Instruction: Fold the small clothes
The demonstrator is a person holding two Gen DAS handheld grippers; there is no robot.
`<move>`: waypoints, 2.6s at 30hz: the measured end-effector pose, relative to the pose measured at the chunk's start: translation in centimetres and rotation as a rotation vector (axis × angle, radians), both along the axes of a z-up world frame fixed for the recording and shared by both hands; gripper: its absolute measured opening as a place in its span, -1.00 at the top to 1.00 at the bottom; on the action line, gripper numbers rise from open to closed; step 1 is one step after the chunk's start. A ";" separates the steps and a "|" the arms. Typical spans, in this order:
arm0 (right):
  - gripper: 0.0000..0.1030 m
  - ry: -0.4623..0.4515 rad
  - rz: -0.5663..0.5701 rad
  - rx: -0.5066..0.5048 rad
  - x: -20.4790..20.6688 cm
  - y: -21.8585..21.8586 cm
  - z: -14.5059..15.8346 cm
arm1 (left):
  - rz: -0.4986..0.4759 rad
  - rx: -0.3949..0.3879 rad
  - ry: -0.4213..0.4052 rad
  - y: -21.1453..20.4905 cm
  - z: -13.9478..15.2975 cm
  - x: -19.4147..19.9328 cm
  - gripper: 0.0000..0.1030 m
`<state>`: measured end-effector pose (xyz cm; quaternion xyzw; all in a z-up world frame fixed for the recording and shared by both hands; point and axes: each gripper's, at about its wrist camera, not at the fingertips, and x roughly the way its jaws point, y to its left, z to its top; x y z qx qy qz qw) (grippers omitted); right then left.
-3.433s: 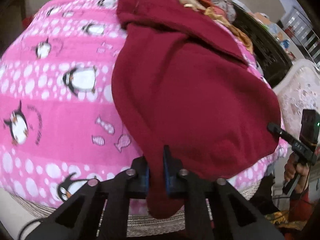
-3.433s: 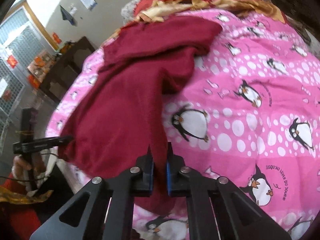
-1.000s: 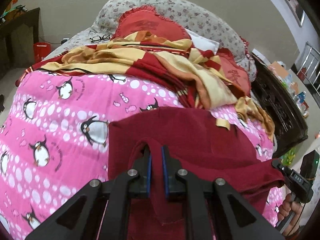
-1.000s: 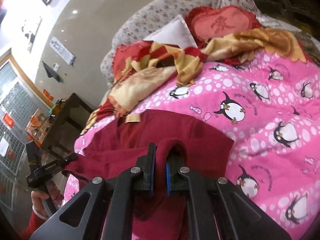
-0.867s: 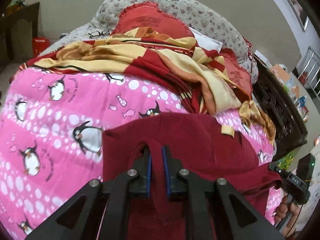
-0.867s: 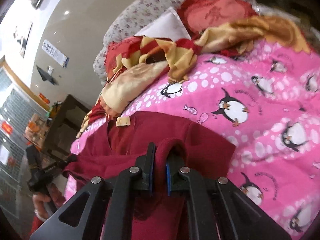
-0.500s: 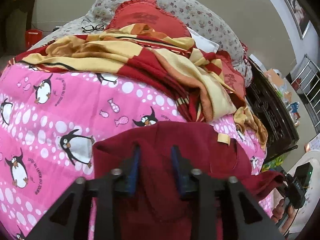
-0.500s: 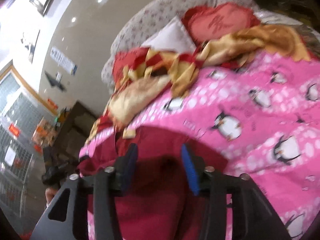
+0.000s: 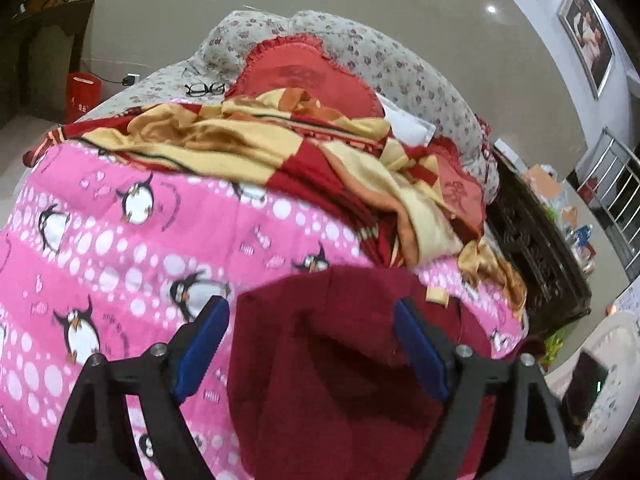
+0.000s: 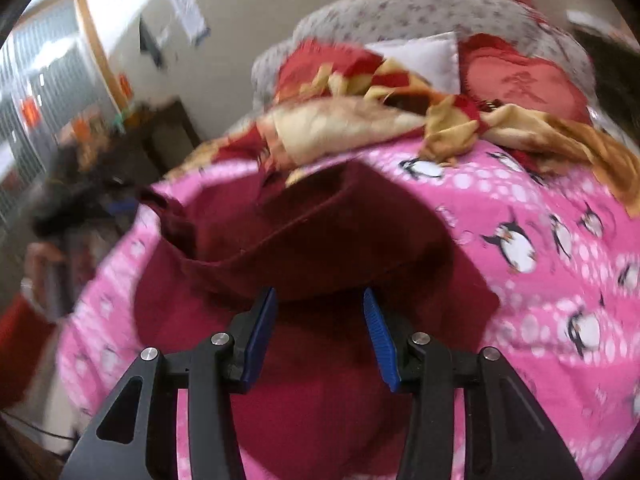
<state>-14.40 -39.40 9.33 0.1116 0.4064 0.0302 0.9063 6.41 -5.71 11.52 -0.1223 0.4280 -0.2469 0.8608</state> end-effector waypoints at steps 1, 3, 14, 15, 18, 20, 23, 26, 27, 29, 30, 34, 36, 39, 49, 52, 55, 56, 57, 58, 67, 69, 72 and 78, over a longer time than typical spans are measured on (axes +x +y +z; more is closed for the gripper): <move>-0.09 0.002 -0.008 -0.002 0.8 0.1 -0.3 | 0.001 0.014 -0.001 -0.2 -0.3 -0.4 -0.70; -0.09 -0.013 -0.075 0.023 3.1 -0.6 -0.6 | -0.007 0.044 0.001 -0.8 -0.8 -0.7 -0.70; -0.24 -0.052 -0.327 -0.012 1.5 -5.5 0.7 | -0.045 0.105 -0.007 -2.9 -2.0 -0.4 -0.76; -0.24 -0.049 -0.334 -0.017 1.4 -5.8 0.6 | -0.047 0.105 0.006 -3.3 -2.4 -0.1 -0.76; -0.23 -0.010 -0.320 0.022 2.3 -6.6 -0.1 | -0.027 0.148 0.030 -4.4 -4.0 0.7 -0.76; 0.36 -0.009 -0.267 0.018 3.3 -6.1 -0.4 | -0.021 0.182 0.040 -5.0 -5.1 1.2 -0.76; 0.64 0.011 -0.280 -0.077 4.5 -5.5 -0.5 | -0.005 0.237 0.076 -5.0 -6.8 2.1 -0.76; 0.64 0.039 -0.358 -0.044 4.9 -7.3 -1.7 | 0.000 0.203 0.112 -4.0 -7.1 2.1 -0.76; 0.64 0.064 -0.370 0.006 4.8 -8.0 -2.6 | 0.003 0.197 0.118 -3.5 -7.0 1.9 -0.76; 0.50 0.065 -0.376 0.033 4.1 -8.1 -3.0 | 0.001 0.195 0.107 -2.6 -6.6 1.0 -0.76; 0.41 0.054 -0.380 0.031 3.4 -7.9 -2.8 | -0.005 0.197 0.096 -2.1 -6.4 0.5 -0.76; 0.12 0.035 -0.363 0.100 -0.2 -7.4 -1.7 | -0.027 0.184 0.081 -0.1 -5.7 -1.9 -0.76; 0.11 0.040 -0.324 0.143 -2.4 -6.5 -1.6 | -0.032 0.144 0.094 1.0 -5.5 -3.2 -0.76; 0.11 0.055 -0.259 0.131 -5.5 -4.1 -1.4 | -0.056 0.112 0.119 2.1 -5.6 -5.5 -0.76; 0.11 0.084 -0.175 0.146 -10.2 0.8 -3.5 | -0.164 0.107 0.141 1.4 -7.6 -10.3 -0.75; 0.11 0.082 -0.187 0.168 -10.3 0.5 -4.4 | -0.192 0.113 0.128 0.8 -8.2 -10.3 -0.49; 0.23 0.084 -0.184 0.167 -10.2 0.6 -4.9 | -0.237 0.109 0.164 0.0 -8.6 -10.0 0.02; 0.32 0.086 -0.180 0.159 -10.1 0.7 -4.9 | -0.239 0.112 0.159 0.0 -8.5 -9.9 0.15; 0.47 0.089 -0.177 0.142 -10.0 0.8 -4.9 | -0.250 0.117 0.153 -0.2 -8.3 -9.9 0.21; 0.55 0.090 -0.175 0.133 -9.9 0.8 -4.8 | -0.265 0.121 0.154 -0.2 -8.1 -9.8 0.28; 0.66 -0.007 -0.131 0.206 -11.0 -1.0 0.6 | -0.418 0.183 0.060 0.2 -3.2 -10.4 0.49; 0.66 0.000 -0.130 0.201 -11.7 -1.4 0.7 | -0.441 0.188 0.064 0.7 -4.0 -11.3 0.51; 0.66 0.081 -0.160 0.187 -12.1 -1.8 -2.1 | -0.427 0.240 0.110 1.2 -7.2 -11.9 0.56; 0.66 0.145 -0.199 0.206 -12.2 -2.3 -4.7 | -0.368 0.194 0.111 3.6 -6.7 -12.0 0.46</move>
